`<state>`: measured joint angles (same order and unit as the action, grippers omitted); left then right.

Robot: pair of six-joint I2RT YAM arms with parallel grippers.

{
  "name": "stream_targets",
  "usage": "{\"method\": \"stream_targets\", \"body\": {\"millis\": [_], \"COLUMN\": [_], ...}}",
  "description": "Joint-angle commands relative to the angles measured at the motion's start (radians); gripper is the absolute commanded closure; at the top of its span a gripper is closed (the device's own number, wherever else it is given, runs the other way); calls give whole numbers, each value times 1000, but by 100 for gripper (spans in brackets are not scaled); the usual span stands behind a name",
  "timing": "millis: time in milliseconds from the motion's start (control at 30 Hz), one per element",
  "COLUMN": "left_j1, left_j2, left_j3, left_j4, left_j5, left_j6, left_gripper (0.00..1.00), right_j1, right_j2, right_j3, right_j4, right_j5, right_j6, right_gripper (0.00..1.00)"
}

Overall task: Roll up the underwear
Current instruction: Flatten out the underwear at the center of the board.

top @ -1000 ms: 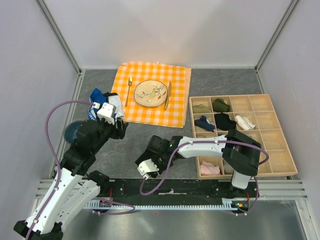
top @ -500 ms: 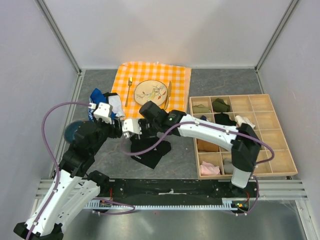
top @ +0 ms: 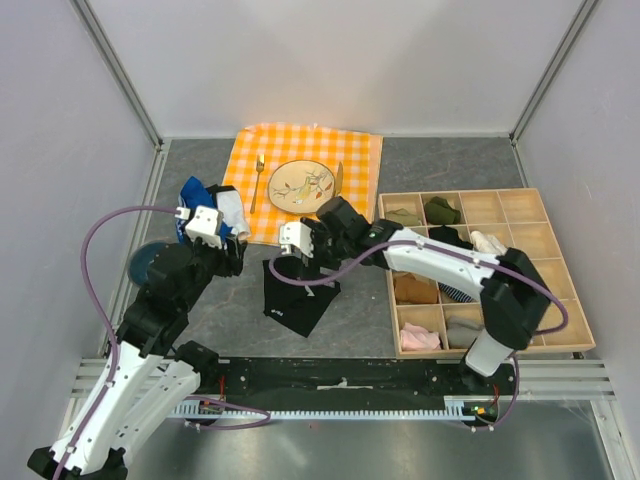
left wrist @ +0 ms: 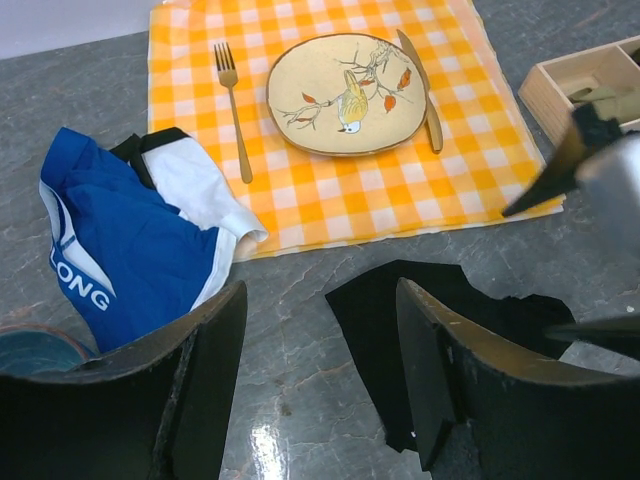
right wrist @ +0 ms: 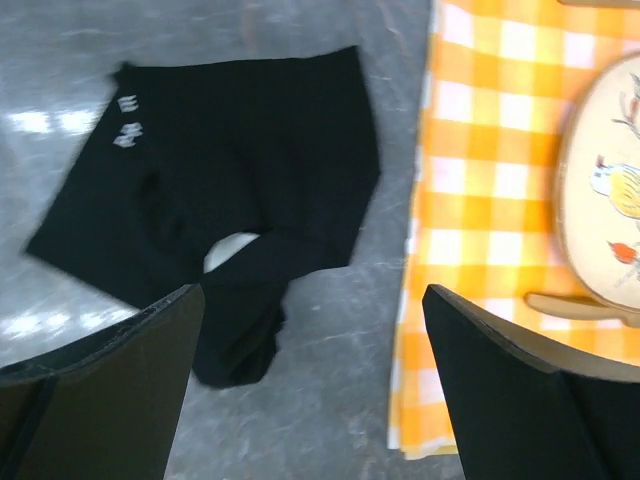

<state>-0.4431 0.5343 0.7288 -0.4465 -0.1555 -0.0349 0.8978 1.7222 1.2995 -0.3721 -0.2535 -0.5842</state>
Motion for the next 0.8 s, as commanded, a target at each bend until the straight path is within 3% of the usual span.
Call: {"method": "stream_targets", "body": {"millis": [0,267,367,400,500,633,700,767], "left_j1": [-2,-2,-2,-2,-2,-2,-2,-2], "left_j2": [6,42,50,55,67,84,96,128], "left_j3": [-3,0,-2,-9,-14,-17,-20,-16], "left_j4": [34,25,22,25,40,42,42,37], "left_j5": [13,8,8,29,135,186,207,229], "left_j6": [23,23,21,23,24,18,13,9], "left_gripper": [32,32,32,31,30,30,29,29], "right_j1": [6,-8,-19,-26,-83,-198,-227,-243], "right_j2": [-98,19,21,11,-64,-154,-173,-147], "right_j3": [-153,-210,-206,-204,-189,-216,-250,-281], "right_j4": [38,81,75,71,61,84,114,116], "right_j5": [-178,13,36,24,-125,-384,-338,-236], "right_j6": [-10,69,73,86,182,323,345,333], "right_gripper": [3,28,54,74,100,100,99,75]}}
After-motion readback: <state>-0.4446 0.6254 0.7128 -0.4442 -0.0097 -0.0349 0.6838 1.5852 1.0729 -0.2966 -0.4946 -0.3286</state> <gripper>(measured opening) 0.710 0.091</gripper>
